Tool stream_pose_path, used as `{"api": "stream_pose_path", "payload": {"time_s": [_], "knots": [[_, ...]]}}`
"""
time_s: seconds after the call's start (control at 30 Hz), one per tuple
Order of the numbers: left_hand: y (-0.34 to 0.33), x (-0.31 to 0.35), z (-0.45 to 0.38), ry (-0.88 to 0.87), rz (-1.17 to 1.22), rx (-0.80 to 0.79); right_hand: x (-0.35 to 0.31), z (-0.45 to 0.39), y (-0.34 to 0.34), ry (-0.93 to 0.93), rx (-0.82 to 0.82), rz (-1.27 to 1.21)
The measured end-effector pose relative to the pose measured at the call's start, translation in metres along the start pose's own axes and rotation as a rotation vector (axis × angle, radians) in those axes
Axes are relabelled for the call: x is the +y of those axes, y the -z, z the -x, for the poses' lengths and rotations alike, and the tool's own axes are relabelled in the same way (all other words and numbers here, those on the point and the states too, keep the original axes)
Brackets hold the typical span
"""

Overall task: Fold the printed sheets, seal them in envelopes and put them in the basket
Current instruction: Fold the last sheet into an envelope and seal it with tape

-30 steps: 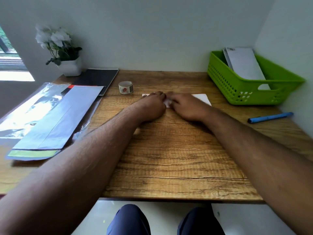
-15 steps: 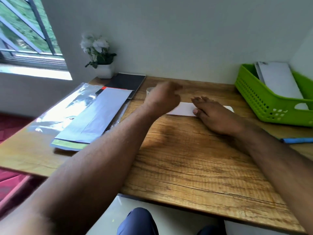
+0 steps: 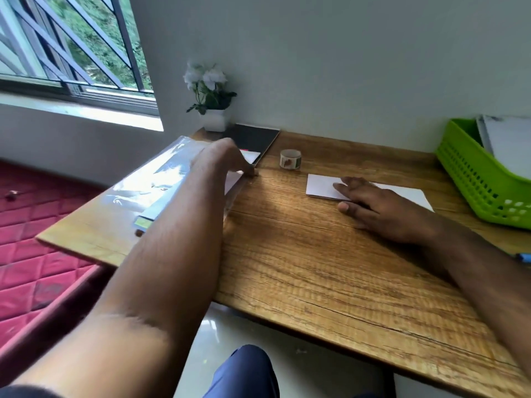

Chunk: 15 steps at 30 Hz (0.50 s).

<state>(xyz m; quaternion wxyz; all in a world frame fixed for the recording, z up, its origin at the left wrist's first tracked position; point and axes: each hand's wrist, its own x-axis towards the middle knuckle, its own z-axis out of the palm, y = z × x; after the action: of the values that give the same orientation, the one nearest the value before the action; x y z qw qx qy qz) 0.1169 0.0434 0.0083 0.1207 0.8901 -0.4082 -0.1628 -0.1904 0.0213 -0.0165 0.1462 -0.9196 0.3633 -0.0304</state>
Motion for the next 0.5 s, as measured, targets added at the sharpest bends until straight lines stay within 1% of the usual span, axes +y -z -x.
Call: {"api": "stream_pose_path", "payload": {"time_s": [0.07,0.13,0.17,0.2,0.23,0.27,0.3,0.33,0.37,0.4,0.43,0.5], "knots": [[-0.001,0.0,0.007,-0.017,0.065,0.065,-0.001,0.001,0.001,-0.001,0.013,-0.016],[0.002,0.005,0.012,-0.116,0.196,0.17,-0.001,0.002,0.002,-0.01,0.038,-0.023],[0.005,0.01,0.017,-0.203,0.345,0.213,-0.001,0.002,0.003,-0.008,0.066,-0.025],[0.009,0.017,0.023,-0.299,0.58,0.228,-0.003,0.003,0.005,0.002,0.11,-0.03],[0.013,0.025,0.03,-0.356,0.862,0.2,-0.005,0.005,0.006,0.021,0.166,-0.045],[0.015,0.032,0.033,-0.36,1.142,0.128,-0.009,0.007,0.007,0.048,0.226,-0.075],[0.016,0.039,0.034,-0.345,1.396,0.019,-0.014,0.011,0.009,0.08,0.282,-0.118],[0.013,0.042,0.033,-0.315,1.601,-0.107,-0.021,0.014,0.009,0.123,0.33,-0.163],[0.01,0.044,0.031,-0.273,1.762,-0.182,-0.028,0.018,0.011,0.177,0.381,-0.189],[0.004,0.045,0.027,-0.21,1.875,-0.187,-0.035,0.02,0.011,0.238,0.433,-0.185],[-0.003,0.047,0.024,-0.158,1.948,-0.148,-0.039,0.021,0.01,0.298,0.489,-0.155],[-0.017,0.053,0.024,-0.109,2.039,-0.095,-0.042,0.017,0.005,0.397,0.62,-0.094]]}}
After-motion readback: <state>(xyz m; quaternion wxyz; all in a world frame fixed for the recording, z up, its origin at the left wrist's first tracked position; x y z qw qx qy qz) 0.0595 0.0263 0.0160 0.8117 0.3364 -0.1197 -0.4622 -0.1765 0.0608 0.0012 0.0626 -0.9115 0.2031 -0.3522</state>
